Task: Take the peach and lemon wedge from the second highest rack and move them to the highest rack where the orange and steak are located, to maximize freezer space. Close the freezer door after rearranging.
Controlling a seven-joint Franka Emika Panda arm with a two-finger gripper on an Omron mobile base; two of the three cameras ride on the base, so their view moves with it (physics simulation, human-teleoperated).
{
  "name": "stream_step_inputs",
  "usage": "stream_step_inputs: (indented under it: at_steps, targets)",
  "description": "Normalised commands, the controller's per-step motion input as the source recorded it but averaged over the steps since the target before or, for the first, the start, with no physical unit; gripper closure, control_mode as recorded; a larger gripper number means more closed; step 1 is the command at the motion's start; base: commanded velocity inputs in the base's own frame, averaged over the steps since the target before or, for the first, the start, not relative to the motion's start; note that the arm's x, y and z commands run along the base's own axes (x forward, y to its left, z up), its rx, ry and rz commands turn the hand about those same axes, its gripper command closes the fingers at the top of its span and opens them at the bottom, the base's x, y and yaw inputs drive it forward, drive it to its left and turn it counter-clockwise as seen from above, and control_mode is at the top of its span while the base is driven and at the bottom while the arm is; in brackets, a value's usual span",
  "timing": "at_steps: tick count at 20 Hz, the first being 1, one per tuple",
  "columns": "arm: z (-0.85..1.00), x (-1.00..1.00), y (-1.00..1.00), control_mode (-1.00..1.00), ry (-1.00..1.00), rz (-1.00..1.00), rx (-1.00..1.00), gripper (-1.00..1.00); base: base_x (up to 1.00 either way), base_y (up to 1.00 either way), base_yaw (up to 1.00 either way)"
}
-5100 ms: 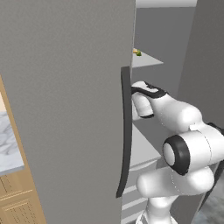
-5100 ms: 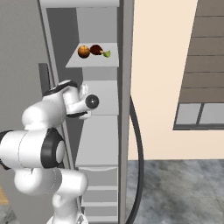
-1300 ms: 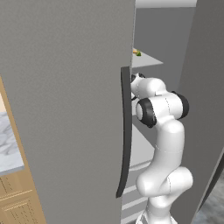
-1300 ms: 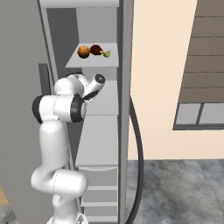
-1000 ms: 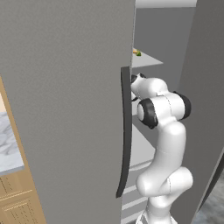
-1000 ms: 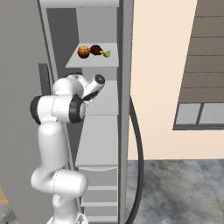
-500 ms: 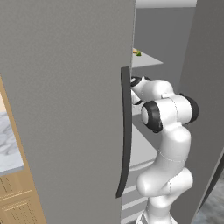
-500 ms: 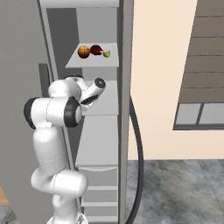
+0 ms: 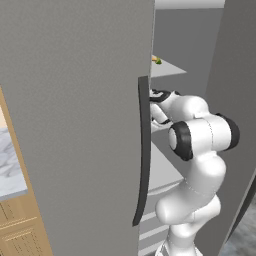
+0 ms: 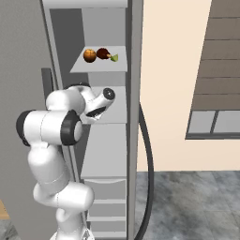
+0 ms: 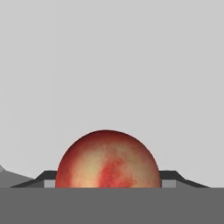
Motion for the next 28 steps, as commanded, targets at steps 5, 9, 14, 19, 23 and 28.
stream_step_inputs:
  at_steps: [5, 9, 14, 19, 23, 28]
  targets:
    - [0.26, -0.51, -0.09, -1.00, -0.10, 0.00, 0.00, 1.00, 0.00, 0.00, 0.00]
    - [0.43, -0.59, -0.02, -1.00, -0.23, 0.00, 0.00, 1.00, 0.00, 0.00, 0.00]
    - [0.53, -0.57, 0.00, -1.00, -0.17, -0.01, 0.00, 1.00, 0.00, 0.00, 0.00]
    - [0.52, -0.52, 0.00, -1.00, -0.11, -0.04, 0.00, 1.00, 0.00, 0.00, 0.00]
    - [0.55, -0.41, 0.00, -1.00, -0.03, -0.05, -0.01, 1.00, 0.00, 0.00, 0.00]
    - [0.57, -0.28, -0.02, -1.00, 0.00, -0.04, -0.07, 1.00, 0.00, 0.00, 0.00]
